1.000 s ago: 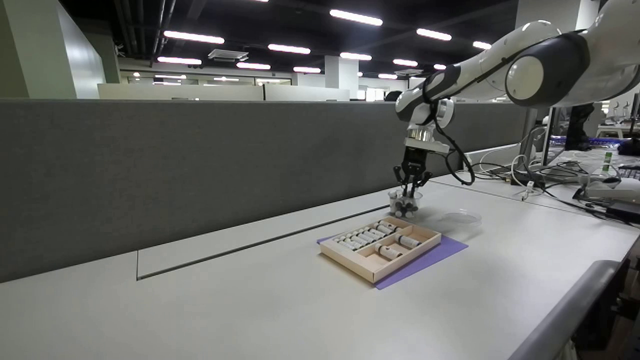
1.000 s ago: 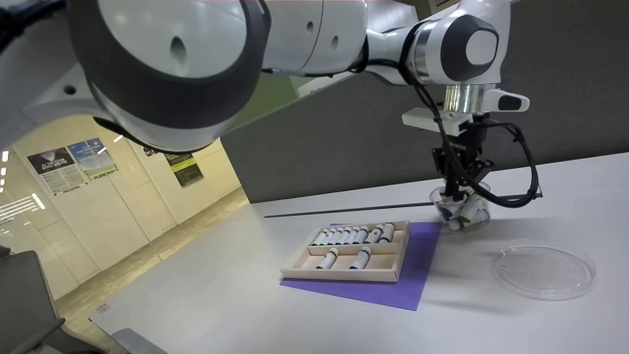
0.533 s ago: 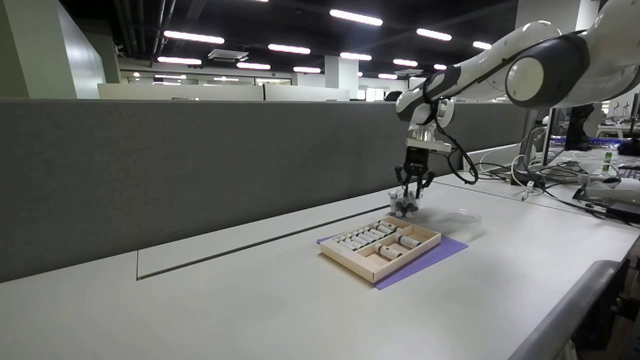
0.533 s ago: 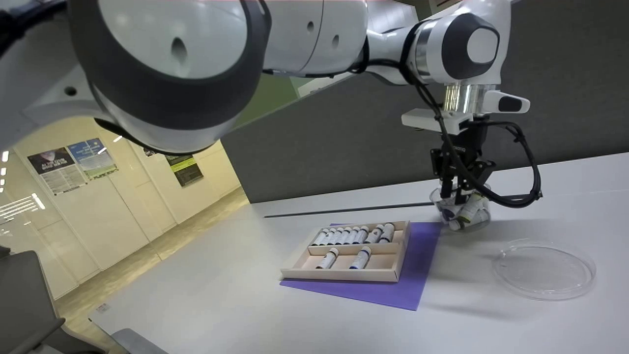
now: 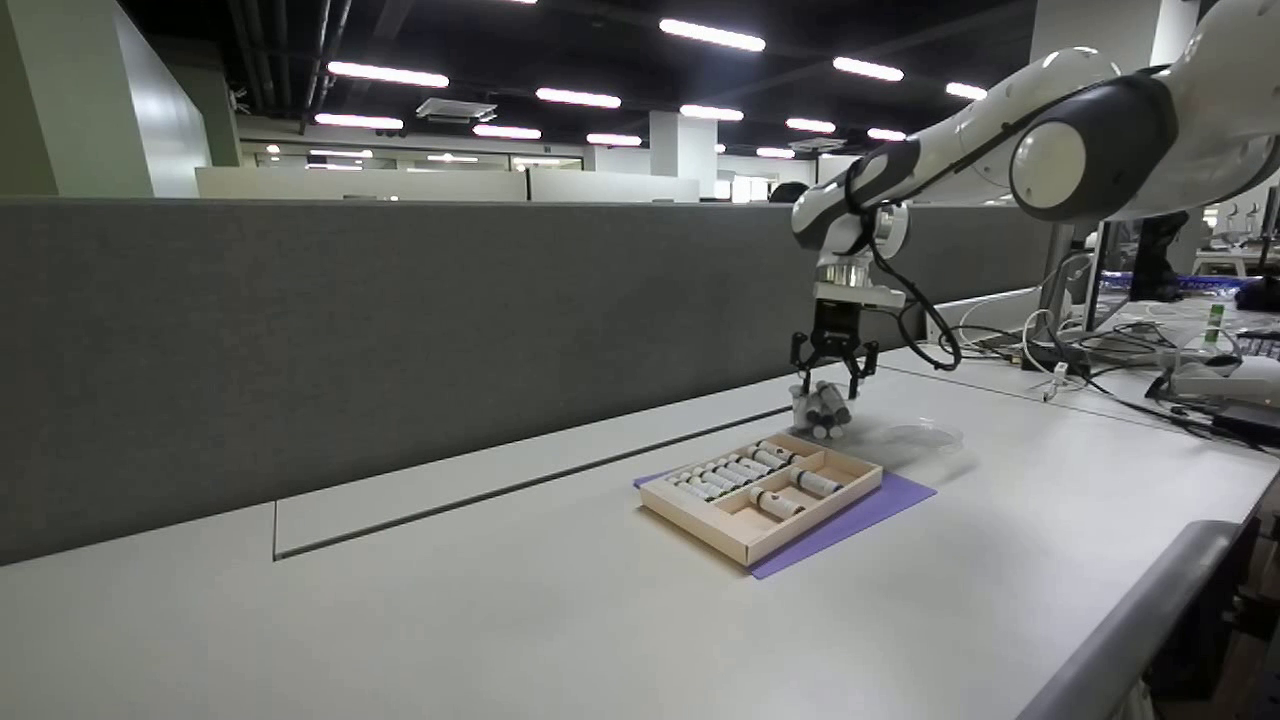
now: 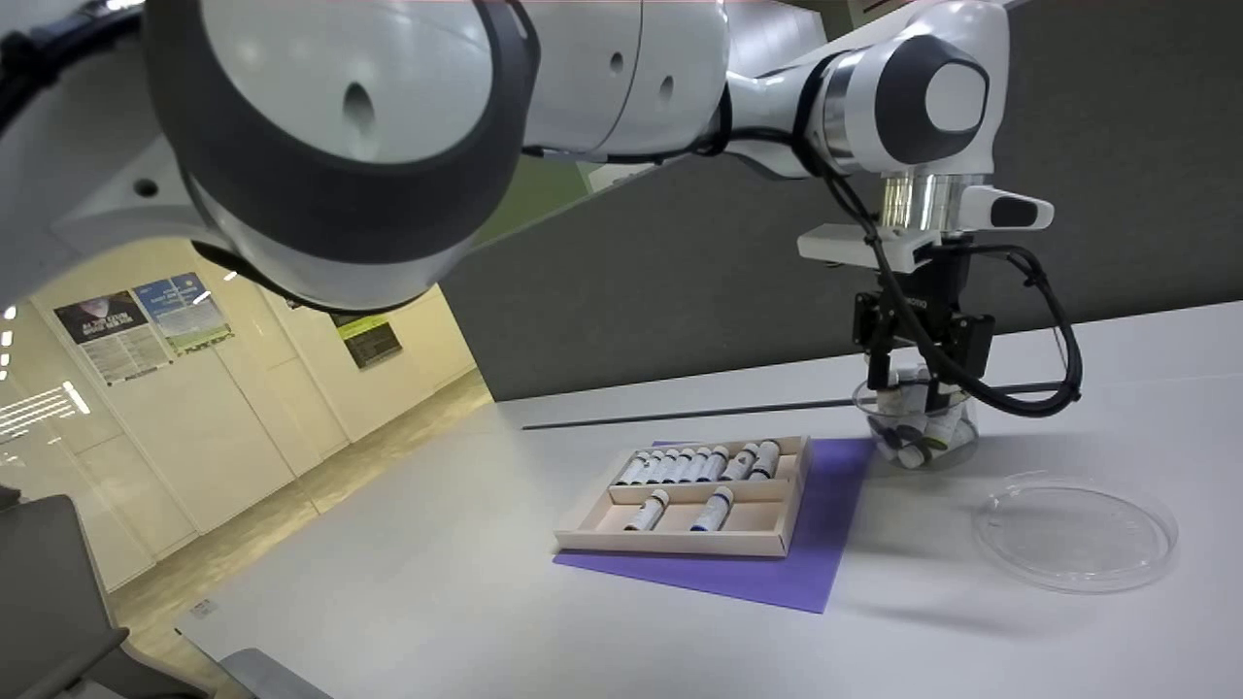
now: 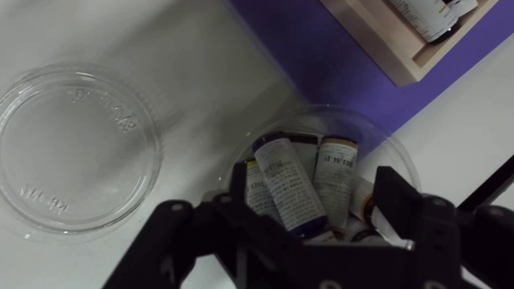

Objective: Take a bottle from the clear bowl and put it on the bottom compartment of the box

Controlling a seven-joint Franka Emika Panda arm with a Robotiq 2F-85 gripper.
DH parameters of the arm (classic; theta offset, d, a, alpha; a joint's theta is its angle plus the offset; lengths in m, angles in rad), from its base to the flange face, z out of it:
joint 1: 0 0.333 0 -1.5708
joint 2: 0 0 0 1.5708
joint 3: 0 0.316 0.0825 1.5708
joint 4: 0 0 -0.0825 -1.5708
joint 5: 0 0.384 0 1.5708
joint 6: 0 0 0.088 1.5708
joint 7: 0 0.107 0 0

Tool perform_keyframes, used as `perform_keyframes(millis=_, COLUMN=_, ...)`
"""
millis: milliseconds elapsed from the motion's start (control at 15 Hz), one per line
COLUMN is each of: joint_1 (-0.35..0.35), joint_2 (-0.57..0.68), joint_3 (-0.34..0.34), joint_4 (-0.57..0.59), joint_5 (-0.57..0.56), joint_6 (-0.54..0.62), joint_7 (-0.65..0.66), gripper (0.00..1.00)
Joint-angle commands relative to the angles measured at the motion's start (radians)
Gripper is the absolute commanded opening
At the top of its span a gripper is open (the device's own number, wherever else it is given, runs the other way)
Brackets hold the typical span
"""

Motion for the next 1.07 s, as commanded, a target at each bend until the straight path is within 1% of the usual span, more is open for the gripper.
perform_keyframes(millis=0, joint_1=0.006, joint_2=0.038, joint_3=-0.017, joint_4=0.068, joint_5=-0.021, joint_6=-0.023, joint_7=0.036, gripper=0.49)
perform_keyframes(millis=133, joint_1=0.007, joint_2=0.04, joint_3=-0.019, joint_4=0.068, joint_5=-0.031, joint_6=-0.019, joint_7=0.036, gripper=0.31)
perform_keyframes(millis=267, joint_1=0.009, joint_2=0.041, joint_3=-0.018, joint_4=0.07, joint_5=-0.035, joint_6=-0.018, joint_7=0.035, gripper=0.16)
perform_keyframes(millis=400, joint_1=0.011, joint_2=0.04, joint_3=-0.02, joint_4=0.071, joint_5=-0.041, joint_6=-0.019, joint_7=0.033, gripper=0.03)
perform_keyframes(millis=467, joint_1=0.012, joint_2=0.04, joint_3=-0.021, joint_4=0.072, joint_5=-0.044, joint_6=-0.021, joint_7=0.032, gripper=0.02)
perform_keyframes(millis=533, joint_1=0.013, joint_2=0.04, joint_3=-0.021, joint_4=0.073, joint_5=-0.048, joint_6=-0.023, joint_7=0.032, gripper=0.05)
perform_keyframes(millis=600, joint_1=0.015, joint_2=0.038, joint_3=-0.019, joint_4=0.073, joint_5=-0.049, joint_6=-0.03, joint_7=0.031, gripper=0.05)
perform_keyframes(millis=1000, joint_1=0.038, joint_2=0.001, joint_3=-0.012, joint_4=0.071, joint_5=-0.049, joint_6=-0.034, joint_7=0.005, gripper=0.05)
